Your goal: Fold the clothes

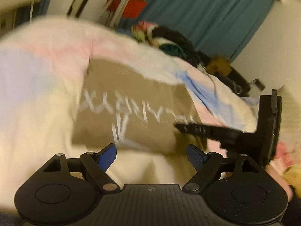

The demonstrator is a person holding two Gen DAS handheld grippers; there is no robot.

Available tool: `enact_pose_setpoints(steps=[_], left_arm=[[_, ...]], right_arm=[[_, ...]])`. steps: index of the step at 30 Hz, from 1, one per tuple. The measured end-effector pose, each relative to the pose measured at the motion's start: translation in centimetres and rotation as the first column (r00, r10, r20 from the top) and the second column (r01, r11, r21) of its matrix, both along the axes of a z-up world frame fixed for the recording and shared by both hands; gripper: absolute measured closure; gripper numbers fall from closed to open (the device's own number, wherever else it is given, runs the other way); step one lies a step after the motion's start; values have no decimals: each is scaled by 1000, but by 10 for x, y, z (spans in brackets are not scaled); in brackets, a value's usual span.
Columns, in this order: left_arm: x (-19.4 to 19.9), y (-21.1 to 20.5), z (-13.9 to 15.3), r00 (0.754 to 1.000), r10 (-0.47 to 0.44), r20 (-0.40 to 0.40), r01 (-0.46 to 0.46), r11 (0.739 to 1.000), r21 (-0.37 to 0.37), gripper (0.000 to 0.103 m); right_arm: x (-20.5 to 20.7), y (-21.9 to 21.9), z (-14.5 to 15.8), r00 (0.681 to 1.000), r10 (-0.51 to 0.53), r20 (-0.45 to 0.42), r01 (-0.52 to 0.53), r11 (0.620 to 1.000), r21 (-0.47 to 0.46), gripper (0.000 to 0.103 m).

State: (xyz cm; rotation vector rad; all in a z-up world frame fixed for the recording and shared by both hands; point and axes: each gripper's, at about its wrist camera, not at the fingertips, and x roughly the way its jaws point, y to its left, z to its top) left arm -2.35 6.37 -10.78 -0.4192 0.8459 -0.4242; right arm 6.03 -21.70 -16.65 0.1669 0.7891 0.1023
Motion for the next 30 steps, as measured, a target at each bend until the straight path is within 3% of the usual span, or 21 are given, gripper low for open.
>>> enact_pose_setpoints(steps=[4,9,11,15,17,20,24,26,28,30], left_arm=[[29,19,-28,981,81,-177,-112,979,-169,21],[50,35,-57,930,161,-330,-264,917,-299,23],[51,41,-59,921,202,-333,-311,895,-320,39],[46,49,-60,913,248,-323,-359,865,-352,57],[43,50,-57,918,256,-303,-358,864,-355,67],[39,52,-51,926,266,-267,-352,864,-360,76],[35,53,-48,930,269,-249,-349,858,-377,79],[34,54,-49,931,269,-248,-349,858,-377,79],[32,56,-49,931,268,-249,-348,858,-378,79],[31,58,-49,931,266,-251,-348,857,-380,79]], right_arm=[[-1,0,0,1000,-15,2,15,1000,2,81],[-3,1,-1,1000,-15,8,15,1000,-11,81],[-3,2,-1,1000,-15,10,15,1000,-17,81],[-3,3,0,1000,-12,16,13,999,-29,80],[-4,3,0,1000,-13,20,14,999,-32,80],[-7,3,4,999,-25,33,26,999,-31,79],[-19,2,17,997,-24,77,25,1000,-7,76],[-26,2,24,995,-17,102,17,1000,0,66],[-34,0,29,993,-7,119,3,1000,29,44],[-41,-6,32,992,6,127,-22,992,123,16]])
